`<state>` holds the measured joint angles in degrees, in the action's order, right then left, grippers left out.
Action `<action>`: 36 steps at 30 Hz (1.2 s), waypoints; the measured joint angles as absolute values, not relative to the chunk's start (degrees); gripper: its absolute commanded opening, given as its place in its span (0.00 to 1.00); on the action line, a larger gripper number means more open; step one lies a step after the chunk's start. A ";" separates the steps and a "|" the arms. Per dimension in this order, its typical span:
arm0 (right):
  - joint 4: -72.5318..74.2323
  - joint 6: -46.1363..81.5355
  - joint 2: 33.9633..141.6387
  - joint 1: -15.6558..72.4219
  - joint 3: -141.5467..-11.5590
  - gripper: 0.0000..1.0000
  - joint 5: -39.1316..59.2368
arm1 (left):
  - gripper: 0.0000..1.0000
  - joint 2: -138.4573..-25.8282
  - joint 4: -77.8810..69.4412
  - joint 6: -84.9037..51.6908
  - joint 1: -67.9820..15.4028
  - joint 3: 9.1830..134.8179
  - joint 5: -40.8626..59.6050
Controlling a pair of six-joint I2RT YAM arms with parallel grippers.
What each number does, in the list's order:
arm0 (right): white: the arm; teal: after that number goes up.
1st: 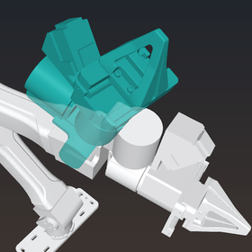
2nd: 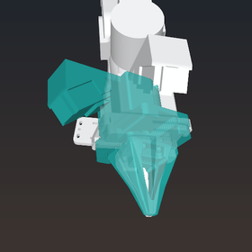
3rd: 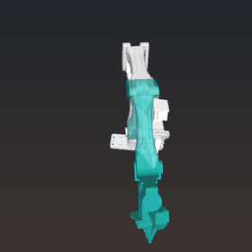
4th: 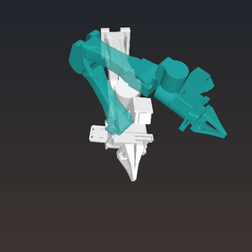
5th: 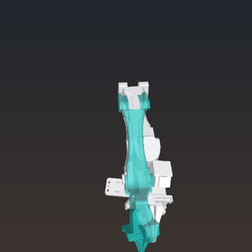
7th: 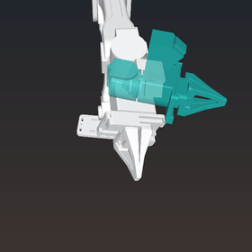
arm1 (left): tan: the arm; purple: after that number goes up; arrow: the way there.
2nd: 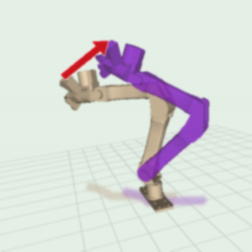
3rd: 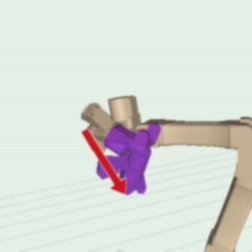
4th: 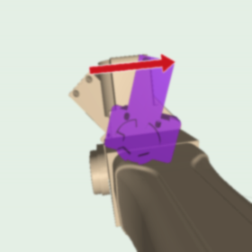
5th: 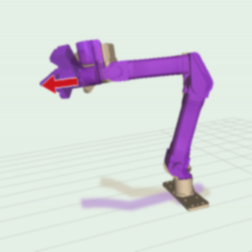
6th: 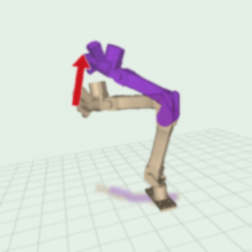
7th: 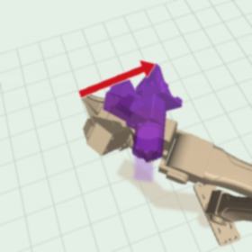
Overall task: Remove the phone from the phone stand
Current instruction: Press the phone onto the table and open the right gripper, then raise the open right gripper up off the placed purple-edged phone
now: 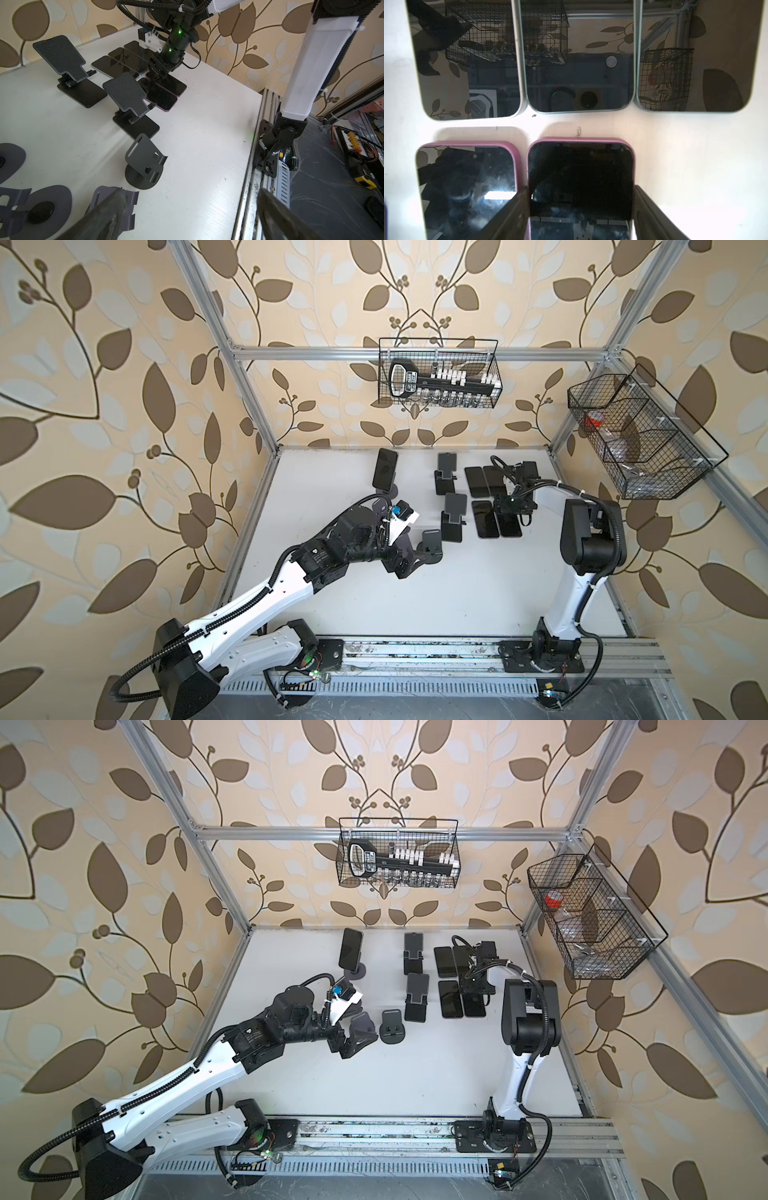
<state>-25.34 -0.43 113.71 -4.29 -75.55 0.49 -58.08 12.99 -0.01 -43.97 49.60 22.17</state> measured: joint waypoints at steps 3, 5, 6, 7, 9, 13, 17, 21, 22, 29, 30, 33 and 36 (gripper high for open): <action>-25.32 -0.43 113.75 -4.29 -75.57 0.73 0.51 | 0.98 -57.93 13.47 0.01 -43.97 49.60 22.04; -25.32 -0.43 113.78 -4.29 -75.66 0.74 0.54 | 0.99 -57.80 13.72 0.01 -43.97 49.60 22.04; -25.34 -0.43 113.80 -4.29 -75.68 0.74 0.56 | 0.99 -57.80 13.76 0.01 -43.97 49.60 22.04; -25.39 -0.43 113.80 -4.29 -75.75 0.75 0.56 | 0.99 -57.80 13.78 0.03 -43.97 49.60 22.04; -25.41 -0.43 113.80 -4.29 -75.77 0.76 0.54 | 0.99 -57.80 13.82 0.05 -43.97 49.60 22.04; -25.43 -0.38 113.80 -4.29 -75.77 0.79 0.56 | 0.99 -57.80 13.87 0.45 -43.97 49.60 22.04; -25.43 -0.30 113.80 -4.29 -75.81 0.79 0.67 | 0.99 -57.82 13.89 1.08 -43.97 49.63 22.06; -25.43 -0.21 113.80 -4.29 -75.88 0.79 0.67 | 0.99 -57.87 13.93 1.34 -43.97 49.63 22.06; -25.45 -0.21 113.80 -4.29 -75.88 0.80 0.67 | 0.99 -57.87 13.93 1.37 -43.97 49.63 22.06; -25.52 -0.16 113.80 -4.29 -75.88 0.81 0.67 | 0.99 -57.87 13.96 1.41 -43.97 49.63 22.06; -25.52 -0.08 113.80 -4.29 -75.88 0.80 0.67 | 0.99 -57.87 13.96 1.41 -43.97 49.63 22.06; -25.56 0.16 113.78 -4.29 -75.88 0.78 0.84 | 0.99 -57.84 13.96 1.41 -43.97 49.63 22.06; -25.56 0.45 113.75 -4.32 -75.88 0.76 1.15 | 0.99 -57.84 13.96 1.52 -43.97 49.63 22.06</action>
<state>-25.56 0.45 113.75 -4.32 -75.88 1.15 -57.84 13.96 1.52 -43.97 49.63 22.06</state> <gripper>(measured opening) 0.770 0.987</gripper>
